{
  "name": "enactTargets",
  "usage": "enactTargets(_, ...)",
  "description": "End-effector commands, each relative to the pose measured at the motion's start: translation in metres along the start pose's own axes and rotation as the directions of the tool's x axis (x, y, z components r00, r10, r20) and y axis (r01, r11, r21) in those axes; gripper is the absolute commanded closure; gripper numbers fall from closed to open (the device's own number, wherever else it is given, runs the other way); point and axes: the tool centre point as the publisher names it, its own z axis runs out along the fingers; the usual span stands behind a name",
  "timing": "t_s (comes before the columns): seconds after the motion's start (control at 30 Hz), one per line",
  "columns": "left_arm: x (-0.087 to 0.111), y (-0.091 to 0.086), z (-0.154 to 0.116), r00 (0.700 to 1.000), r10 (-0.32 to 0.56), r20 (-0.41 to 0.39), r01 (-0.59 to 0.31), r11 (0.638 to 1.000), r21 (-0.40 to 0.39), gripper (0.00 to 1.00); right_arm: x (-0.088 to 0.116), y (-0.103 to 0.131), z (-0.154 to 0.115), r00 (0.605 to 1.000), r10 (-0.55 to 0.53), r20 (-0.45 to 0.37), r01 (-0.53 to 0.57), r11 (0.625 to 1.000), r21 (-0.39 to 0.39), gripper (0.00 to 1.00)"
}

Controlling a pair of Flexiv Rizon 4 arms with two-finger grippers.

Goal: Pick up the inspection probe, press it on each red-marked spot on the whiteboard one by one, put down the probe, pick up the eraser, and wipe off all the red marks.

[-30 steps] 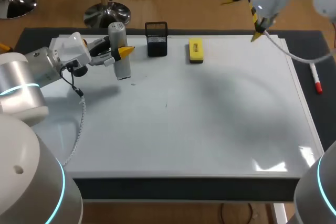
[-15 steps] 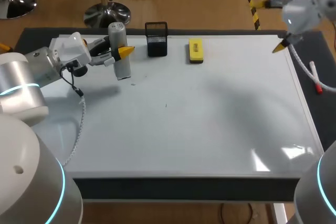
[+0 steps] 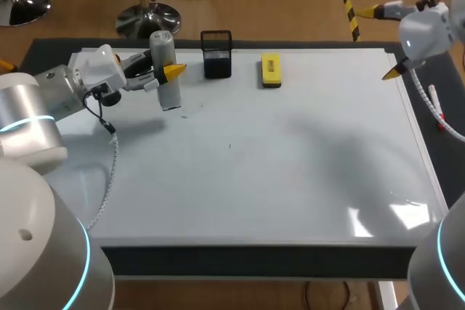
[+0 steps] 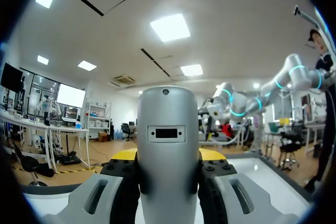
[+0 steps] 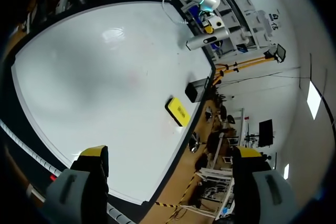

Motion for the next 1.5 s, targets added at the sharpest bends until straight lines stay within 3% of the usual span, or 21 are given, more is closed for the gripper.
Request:
enactTargets(0.03,0.0,0.0,0.001,1.0,0.001,0.003,-0.001,1.0,0.001,1.0,-0.001,-0.001,-0.001,1.0,-0.003,-0.007,0.003,1.0,0.0,0.0)
enactTargets(0.6,-0.006,-0.001,0.007,1.0,0.002,-0.014,-0.002,1.0,-0.007,1.0,-0.001,-0.001,-0.001,1.0,-0.003,-0.007,0.003,1.0,0.0,0.0)
enactTargets(0.9,-0.037,-0.025,0.046,0.985,0.082,-0.149,-0.083,0.997,0.004,1.0,-0.001,-0.001,-0.001,1.0,-0.003,-0.007,0.003,1.0,0.0,0.0)
enactTargets(1.17,-0.059,-0.05,0.088,0.953,0.116,-0.282,-0.117,0.993,0.011,1.0,-0.001,-0.001,-0.001,1.0,-0.003,-0.007,0.003,1.0,0.0,0.0)
enactTargets(1.5,-0.076,-0.062,0.121,0.919,0.124,-0.374,-0.114,0.992,0.048,1.0,-0.001,-0.001,-0.001,1.0,-0.003,-0.007,0.003,1.0,0.0,0.0)
